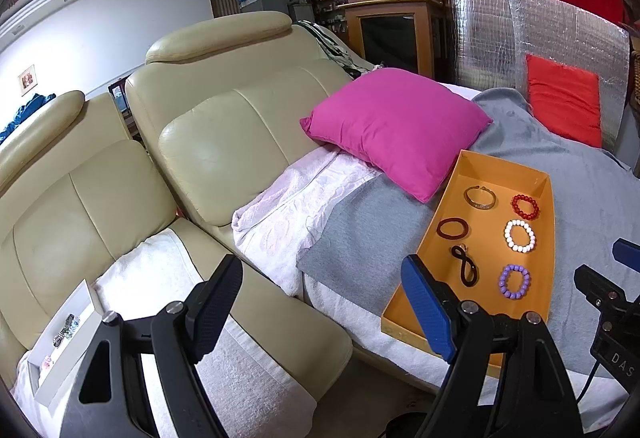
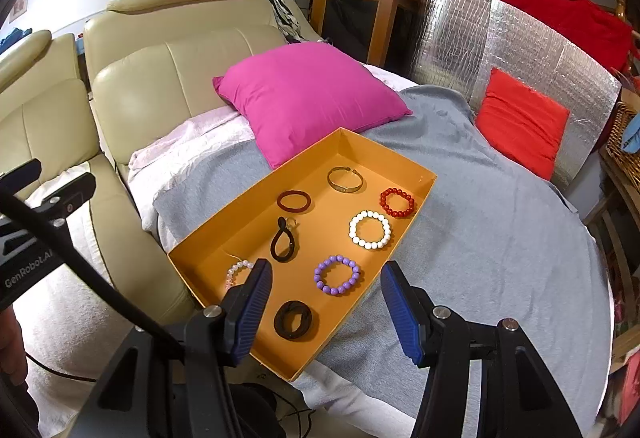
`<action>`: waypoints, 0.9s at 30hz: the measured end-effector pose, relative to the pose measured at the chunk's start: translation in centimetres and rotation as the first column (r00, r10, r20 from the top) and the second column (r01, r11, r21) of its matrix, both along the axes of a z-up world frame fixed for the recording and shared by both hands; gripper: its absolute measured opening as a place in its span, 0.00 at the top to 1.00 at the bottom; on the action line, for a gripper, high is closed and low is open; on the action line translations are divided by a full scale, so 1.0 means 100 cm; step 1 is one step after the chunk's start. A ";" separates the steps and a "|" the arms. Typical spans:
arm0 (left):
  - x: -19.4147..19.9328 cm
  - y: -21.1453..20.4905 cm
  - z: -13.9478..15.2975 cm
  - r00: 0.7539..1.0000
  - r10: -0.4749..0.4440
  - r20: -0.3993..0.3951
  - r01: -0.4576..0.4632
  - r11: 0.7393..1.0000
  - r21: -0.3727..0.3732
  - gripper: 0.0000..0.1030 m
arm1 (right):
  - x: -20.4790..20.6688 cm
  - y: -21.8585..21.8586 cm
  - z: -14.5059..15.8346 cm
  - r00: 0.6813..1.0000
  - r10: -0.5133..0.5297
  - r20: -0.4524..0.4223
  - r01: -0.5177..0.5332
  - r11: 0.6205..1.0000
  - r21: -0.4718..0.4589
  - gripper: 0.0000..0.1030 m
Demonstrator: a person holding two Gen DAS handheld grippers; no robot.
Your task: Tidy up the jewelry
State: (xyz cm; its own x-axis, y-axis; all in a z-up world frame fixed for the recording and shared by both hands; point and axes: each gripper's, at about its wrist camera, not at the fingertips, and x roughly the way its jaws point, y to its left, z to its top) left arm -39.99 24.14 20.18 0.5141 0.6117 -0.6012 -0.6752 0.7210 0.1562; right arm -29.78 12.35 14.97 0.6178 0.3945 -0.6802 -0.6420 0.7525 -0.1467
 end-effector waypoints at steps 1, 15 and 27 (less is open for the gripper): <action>0.000 0.000 0.000 1.000 -0.001 -0.001 0.001 1.000 0.000 0.21 | 0.000 0.000 0.000 1.000 0.001 0.000 -0.001 1.000 0.000 0.41; 0.007 -0.008 0.000 1.000 -0.009 -0.015 0.010 1.000 0.016 0.20 | 0.007 -0.007 -0.003 1.000 -0.005 -0.013 0.005 1.000 0.016 0.41; 0.014 -0.013 0.000 0.999 -0.017 -0.037 0.019 0.999 0.042 0.20 | 0.012 -0.008 -0.006 1.000 -0.003 -0.028 0.004 1.000 0.027 0.41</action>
